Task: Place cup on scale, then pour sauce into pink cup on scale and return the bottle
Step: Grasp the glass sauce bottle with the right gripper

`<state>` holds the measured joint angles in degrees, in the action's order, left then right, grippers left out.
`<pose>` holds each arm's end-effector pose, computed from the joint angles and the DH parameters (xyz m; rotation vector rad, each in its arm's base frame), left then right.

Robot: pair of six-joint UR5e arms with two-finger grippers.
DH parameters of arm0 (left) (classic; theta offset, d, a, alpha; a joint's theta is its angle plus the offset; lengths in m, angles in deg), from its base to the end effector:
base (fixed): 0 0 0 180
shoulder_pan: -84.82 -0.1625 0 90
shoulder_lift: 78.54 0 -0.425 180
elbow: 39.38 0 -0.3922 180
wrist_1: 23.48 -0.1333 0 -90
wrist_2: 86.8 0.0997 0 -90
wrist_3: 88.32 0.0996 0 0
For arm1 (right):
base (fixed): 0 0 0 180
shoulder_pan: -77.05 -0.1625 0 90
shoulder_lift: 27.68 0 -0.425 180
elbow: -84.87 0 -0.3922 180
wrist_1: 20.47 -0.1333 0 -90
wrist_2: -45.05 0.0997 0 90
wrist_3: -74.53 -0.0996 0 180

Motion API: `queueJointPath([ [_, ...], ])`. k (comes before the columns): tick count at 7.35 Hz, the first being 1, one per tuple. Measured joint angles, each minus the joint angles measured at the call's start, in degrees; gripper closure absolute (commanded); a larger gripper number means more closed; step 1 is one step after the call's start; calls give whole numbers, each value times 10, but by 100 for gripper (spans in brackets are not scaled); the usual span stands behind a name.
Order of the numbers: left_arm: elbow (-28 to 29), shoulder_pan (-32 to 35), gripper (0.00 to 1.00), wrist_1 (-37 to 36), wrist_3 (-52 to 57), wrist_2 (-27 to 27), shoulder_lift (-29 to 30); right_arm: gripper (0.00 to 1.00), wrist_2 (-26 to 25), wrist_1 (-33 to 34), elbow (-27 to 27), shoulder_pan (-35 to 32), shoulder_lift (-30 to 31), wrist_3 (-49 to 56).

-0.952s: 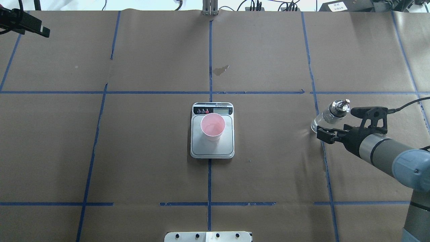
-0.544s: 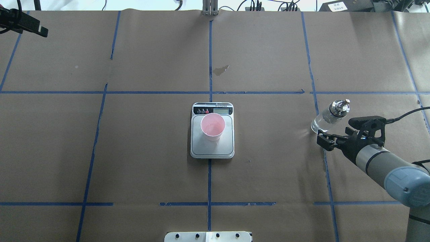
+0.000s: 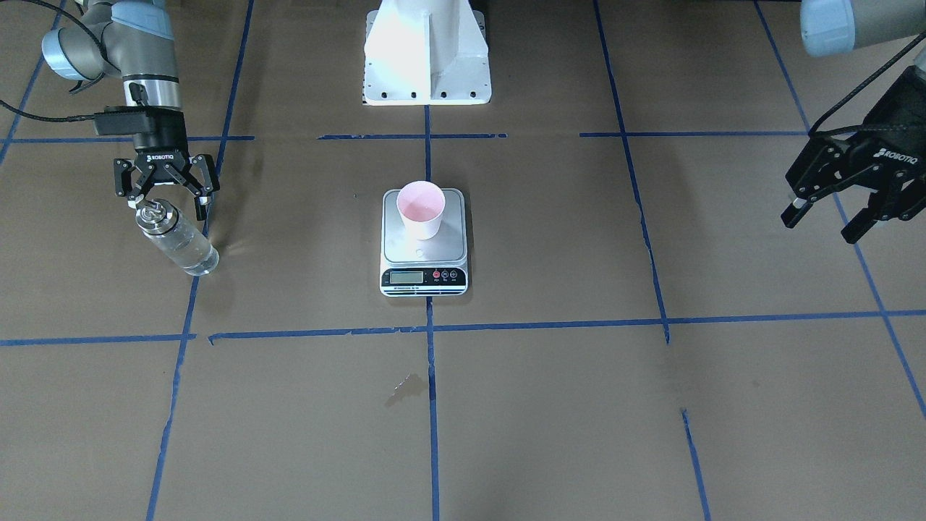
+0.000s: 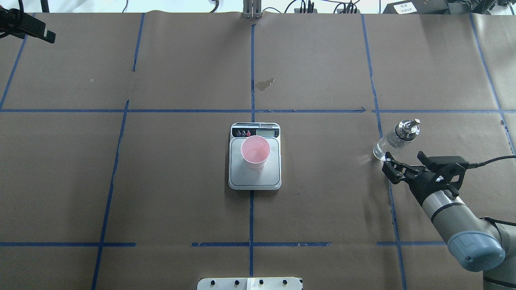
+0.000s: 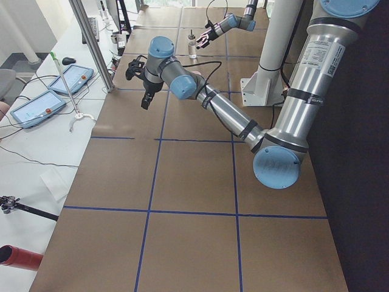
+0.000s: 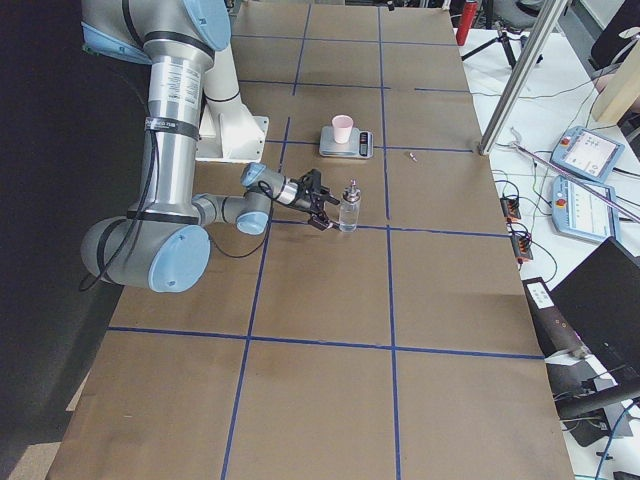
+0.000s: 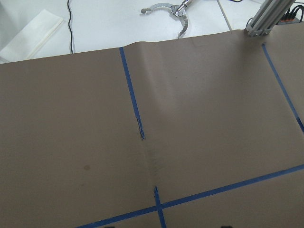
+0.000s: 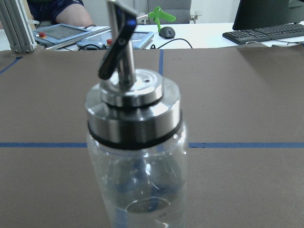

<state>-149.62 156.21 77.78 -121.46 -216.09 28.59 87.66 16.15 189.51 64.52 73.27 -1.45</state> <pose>0.1124 -0.5537 0.3067 0.4503 0.9308 0.0602 -0.3666 -0.2931 0.5075 0.9501 -0.7374 0.3883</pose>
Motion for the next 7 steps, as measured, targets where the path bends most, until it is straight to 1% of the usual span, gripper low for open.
queueJointPath([
  [1, 0, 0, 20, 0, 0, 0, 0, 0, -26, -18, -12, 9, -7, 0],
  [3, 0, 1, 19, 0, 0, 0, 0, 0, -58, -30, -22, 16, -11, 2],
  [7, -4, 2, 16, -15, -1, 0, 2, 0, -65, -32, -41, 17, -32, 29],
])
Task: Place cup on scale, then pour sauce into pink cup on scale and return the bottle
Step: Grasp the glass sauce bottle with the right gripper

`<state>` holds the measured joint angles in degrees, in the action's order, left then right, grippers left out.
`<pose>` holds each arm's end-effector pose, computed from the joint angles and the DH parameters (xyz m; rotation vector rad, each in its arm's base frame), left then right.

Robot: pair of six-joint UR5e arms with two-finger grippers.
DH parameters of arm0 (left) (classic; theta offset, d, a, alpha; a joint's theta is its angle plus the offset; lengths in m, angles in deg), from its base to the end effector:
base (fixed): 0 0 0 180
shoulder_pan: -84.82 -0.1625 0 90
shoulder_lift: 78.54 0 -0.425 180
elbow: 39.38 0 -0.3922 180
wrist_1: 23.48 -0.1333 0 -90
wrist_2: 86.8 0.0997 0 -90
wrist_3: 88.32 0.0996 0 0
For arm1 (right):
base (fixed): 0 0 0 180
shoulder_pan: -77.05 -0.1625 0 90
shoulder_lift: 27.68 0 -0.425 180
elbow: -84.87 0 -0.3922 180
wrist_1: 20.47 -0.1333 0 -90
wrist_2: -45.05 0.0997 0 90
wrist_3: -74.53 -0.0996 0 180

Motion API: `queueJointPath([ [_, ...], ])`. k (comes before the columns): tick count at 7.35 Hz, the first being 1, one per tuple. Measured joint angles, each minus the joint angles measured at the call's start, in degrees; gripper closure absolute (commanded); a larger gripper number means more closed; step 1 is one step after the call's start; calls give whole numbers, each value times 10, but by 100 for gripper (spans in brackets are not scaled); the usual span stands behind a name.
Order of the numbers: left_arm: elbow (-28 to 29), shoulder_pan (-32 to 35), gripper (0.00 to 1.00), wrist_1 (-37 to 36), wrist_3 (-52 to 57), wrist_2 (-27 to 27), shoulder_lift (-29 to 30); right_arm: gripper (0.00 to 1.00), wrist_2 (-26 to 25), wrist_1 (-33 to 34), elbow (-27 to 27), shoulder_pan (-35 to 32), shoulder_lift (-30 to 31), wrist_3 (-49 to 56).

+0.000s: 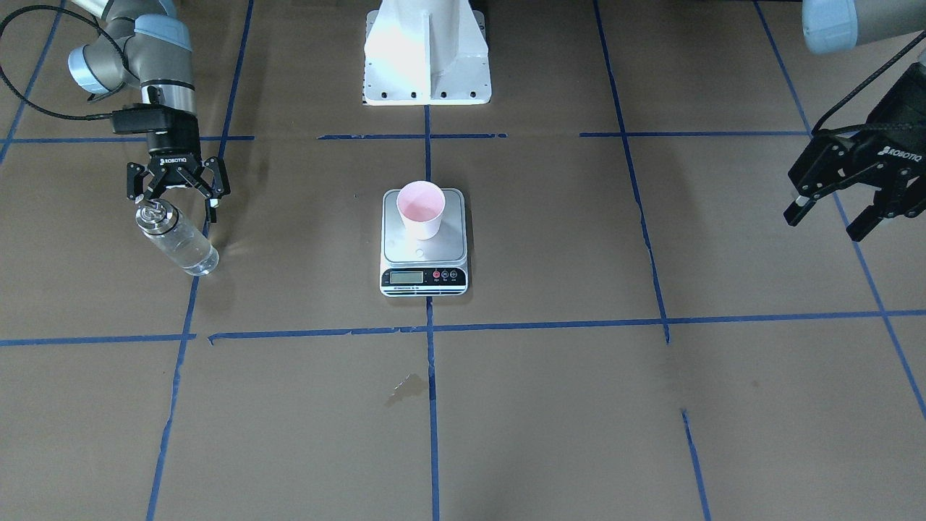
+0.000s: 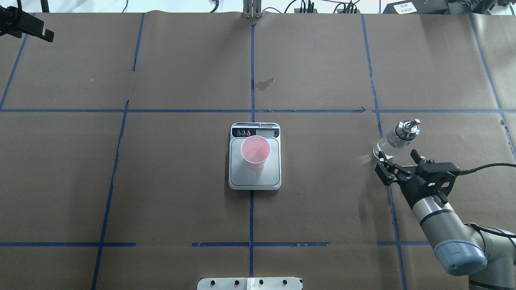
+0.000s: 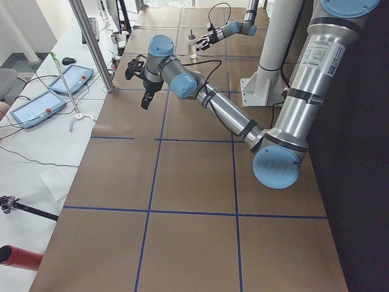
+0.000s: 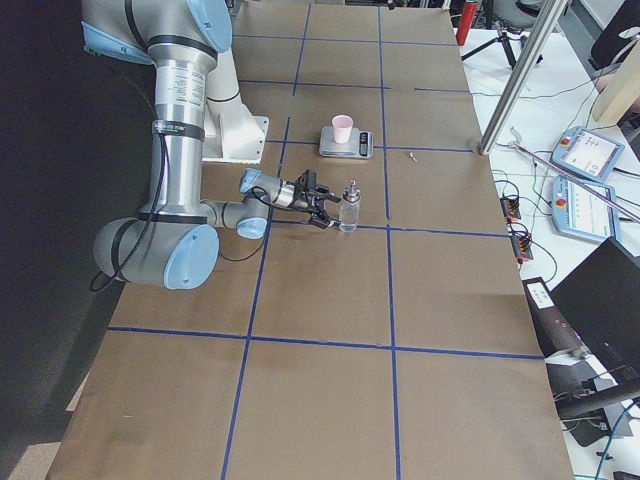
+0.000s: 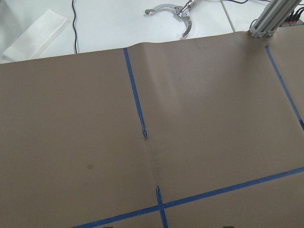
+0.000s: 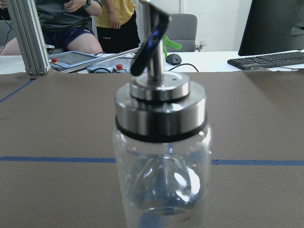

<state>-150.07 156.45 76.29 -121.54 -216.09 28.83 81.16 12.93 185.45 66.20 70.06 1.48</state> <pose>0.1098 -0.5534 0.3042 0.4390 0.9257 0.0499 -0.3877 -0.2920 0.5082 1.0529 -0.7214 0.3950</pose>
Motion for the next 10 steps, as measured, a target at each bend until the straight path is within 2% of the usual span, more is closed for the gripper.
queueJointPath([
  [6, -2, 0, 16, -1, 0, 0, 0, 0, 4, 1, -22, -27, -11, 23],
  [10, -5, 1, 16, -1, 0, 0, 0, 0, 5, 1, -50, -47, -45, 24],
])
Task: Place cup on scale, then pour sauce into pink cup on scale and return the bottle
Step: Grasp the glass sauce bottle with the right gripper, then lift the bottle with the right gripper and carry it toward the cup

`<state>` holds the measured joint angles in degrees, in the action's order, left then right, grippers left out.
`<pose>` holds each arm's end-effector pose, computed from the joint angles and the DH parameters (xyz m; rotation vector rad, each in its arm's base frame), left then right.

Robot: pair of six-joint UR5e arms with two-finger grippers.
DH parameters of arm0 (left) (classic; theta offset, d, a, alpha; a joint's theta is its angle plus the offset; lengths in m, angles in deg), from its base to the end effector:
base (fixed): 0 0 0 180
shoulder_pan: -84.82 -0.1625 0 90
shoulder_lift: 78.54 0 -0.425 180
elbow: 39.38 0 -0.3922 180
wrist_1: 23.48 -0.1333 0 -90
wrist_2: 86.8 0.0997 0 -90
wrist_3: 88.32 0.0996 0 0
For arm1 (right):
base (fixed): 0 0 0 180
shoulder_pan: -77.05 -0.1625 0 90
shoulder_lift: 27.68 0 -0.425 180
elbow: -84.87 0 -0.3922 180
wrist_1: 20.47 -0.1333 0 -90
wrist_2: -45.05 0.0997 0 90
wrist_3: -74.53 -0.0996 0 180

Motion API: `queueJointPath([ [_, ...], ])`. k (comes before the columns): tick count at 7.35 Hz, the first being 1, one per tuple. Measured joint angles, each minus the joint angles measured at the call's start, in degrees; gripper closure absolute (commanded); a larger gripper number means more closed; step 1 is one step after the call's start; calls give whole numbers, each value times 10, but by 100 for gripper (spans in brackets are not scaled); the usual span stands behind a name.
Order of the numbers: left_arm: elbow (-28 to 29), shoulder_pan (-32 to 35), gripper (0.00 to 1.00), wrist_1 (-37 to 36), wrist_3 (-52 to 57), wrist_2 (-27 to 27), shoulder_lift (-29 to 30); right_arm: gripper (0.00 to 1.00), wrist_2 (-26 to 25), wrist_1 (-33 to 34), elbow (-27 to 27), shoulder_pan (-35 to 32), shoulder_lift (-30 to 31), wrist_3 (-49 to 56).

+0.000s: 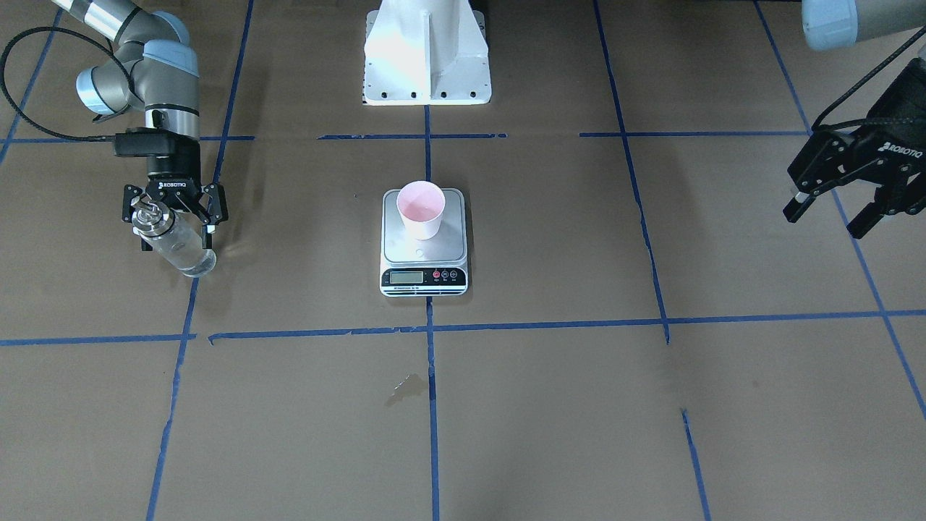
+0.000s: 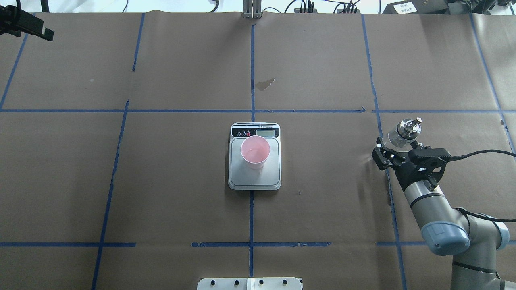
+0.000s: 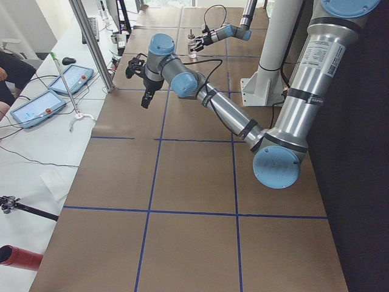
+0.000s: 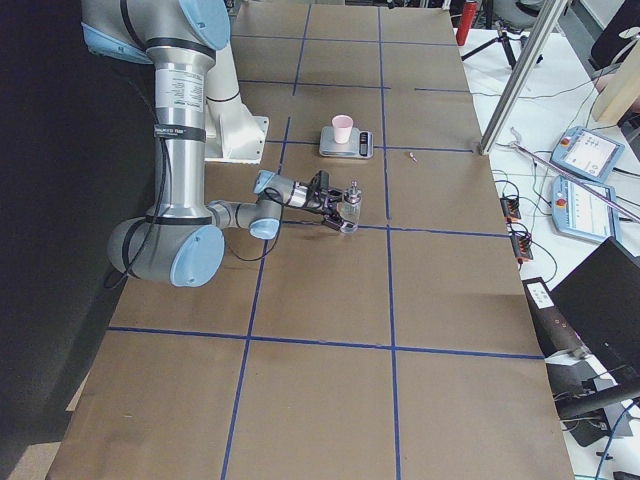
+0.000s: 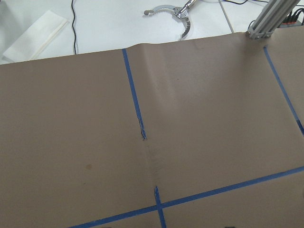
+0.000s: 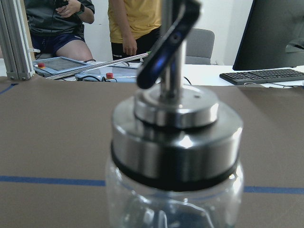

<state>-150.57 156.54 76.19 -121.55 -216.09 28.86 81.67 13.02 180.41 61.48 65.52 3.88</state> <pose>0.1082 -0.5514 0.3003 0.4464 0.9278 0.0511 -0.3961 -0.3317 0.5162 1.0890 -0.6499 0.4203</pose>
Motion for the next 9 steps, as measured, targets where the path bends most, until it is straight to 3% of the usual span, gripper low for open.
queueJointPath([
  [2, -1, 1, 16, 0, 0, 0, 0, 11, 2, 0, -2, -6, -4, 1],
  [4, -2, 1, 16, 0, 0, 0, 0, 69, 3, -1, -3, -10, -13, 1],
  [6, -7, 2, 16, 0, 0, 0, -1, 100, 4, -5, -5, -12, -16, 14],
  [9, -8, 2, 16, -1, 0, 0, -1, 100, 6, -5, -5, -14, -24, 83],
])
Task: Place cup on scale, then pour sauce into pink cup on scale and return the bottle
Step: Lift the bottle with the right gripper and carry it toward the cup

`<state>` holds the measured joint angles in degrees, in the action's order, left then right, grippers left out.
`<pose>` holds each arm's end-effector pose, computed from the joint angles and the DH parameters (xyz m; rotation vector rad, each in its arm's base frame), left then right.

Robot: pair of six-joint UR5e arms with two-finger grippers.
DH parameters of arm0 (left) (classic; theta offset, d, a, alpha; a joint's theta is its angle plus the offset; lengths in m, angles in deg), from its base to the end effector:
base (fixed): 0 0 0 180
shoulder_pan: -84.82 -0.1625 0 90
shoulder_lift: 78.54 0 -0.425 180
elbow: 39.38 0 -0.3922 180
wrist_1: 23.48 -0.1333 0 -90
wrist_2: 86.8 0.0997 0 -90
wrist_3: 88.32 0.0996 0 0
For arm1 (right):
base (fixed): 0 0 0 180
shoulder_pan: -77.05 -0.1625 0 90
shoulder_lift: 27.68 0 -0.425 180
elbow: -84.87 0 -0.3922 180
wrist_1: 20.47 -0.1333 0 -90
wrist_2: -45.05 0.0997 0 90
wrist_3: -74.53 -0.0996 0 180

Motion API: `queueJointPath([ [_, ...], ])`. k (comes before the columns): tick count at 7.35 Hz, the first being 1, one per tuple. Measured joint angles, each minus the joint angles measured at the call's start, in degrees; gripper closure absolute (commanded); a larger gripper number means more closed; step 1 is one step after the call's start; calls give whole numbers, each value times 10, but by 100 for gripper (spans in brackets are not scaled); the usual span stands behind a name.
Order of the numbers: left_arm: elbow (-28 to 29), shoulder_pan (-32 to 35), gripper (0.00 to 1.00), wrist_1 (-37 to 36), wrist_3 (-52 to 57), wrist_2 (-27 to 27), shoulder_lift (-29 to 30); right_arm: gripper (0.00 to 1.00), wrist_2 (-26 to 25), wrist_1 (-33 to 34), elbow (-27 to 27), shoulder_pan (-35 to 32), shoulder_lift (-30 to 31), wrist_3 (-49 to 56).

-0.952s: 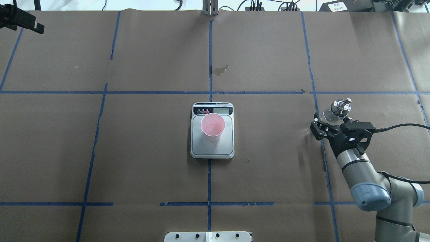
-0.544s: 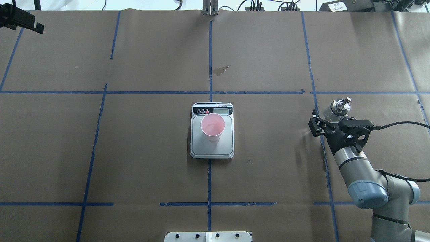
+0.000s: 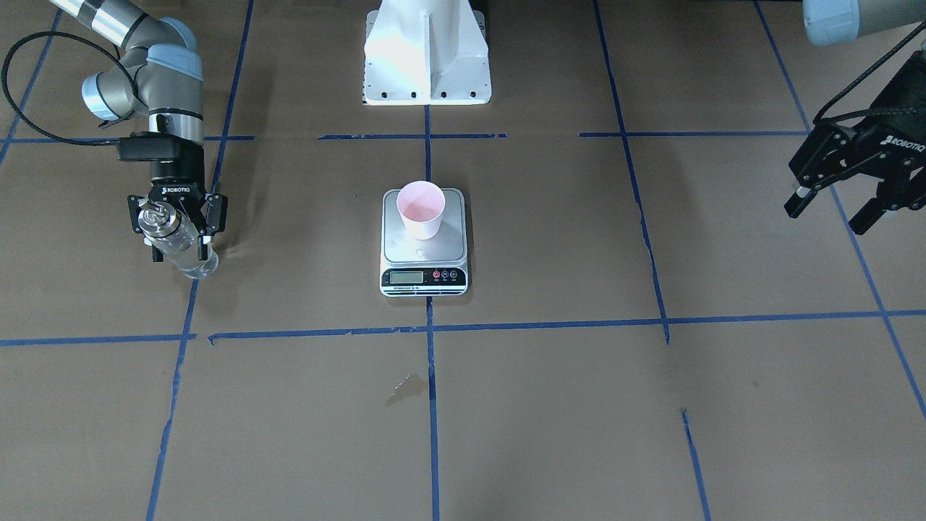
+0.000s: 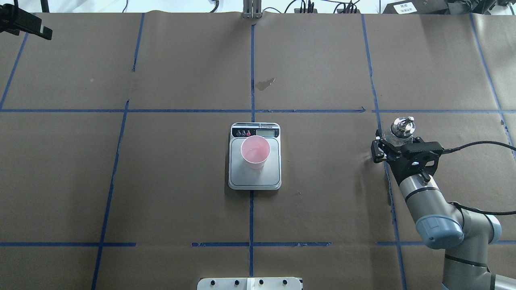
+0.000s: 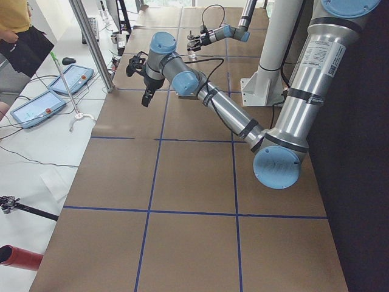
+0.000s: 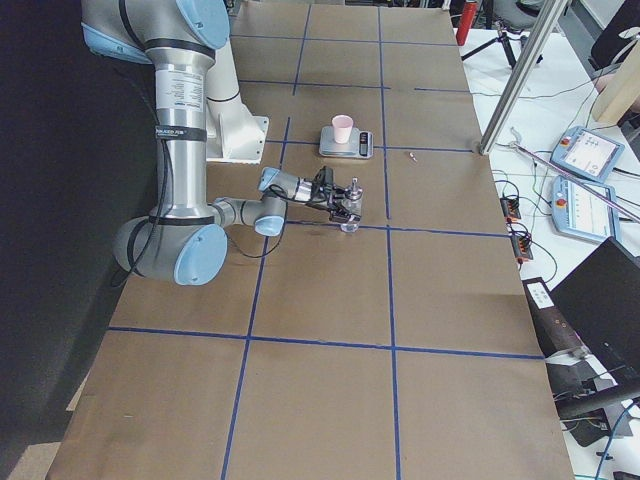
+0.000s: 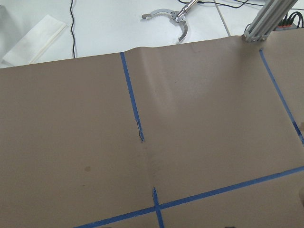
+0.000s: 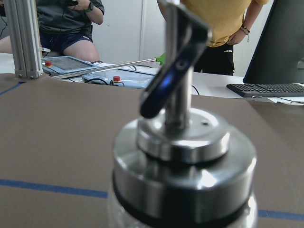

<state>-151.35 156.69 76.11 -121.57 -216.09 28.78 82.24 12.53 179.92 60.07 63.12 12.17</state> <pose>0.1056 -0.5481 0.2955 0.4572 0.9307 0.0525 -0.4026 -0.3453 0.4999 1.1358 -0.5964 0.3317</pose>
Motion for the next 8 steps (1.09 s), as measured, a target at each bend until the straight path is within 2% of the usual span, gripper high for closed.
queueJointPath([
  [1, 0, 0, 16, 0, 0, 0, 0, 100, 5, 0, 3, -4, -13, 54],
  [3, -3, 0, 16, -9, 0, 0, 0, 100, 48, 0, 20, -14, -37, 102],
  [5, -6, 0, 16, -17, 0, 0, 0, 100, 73, 0, 33, -19, -55, 107],
  [8, -6, 0, 16, -20, 0, 0, 0, 100, 78, 1, 35, -22, -87, 107],
])
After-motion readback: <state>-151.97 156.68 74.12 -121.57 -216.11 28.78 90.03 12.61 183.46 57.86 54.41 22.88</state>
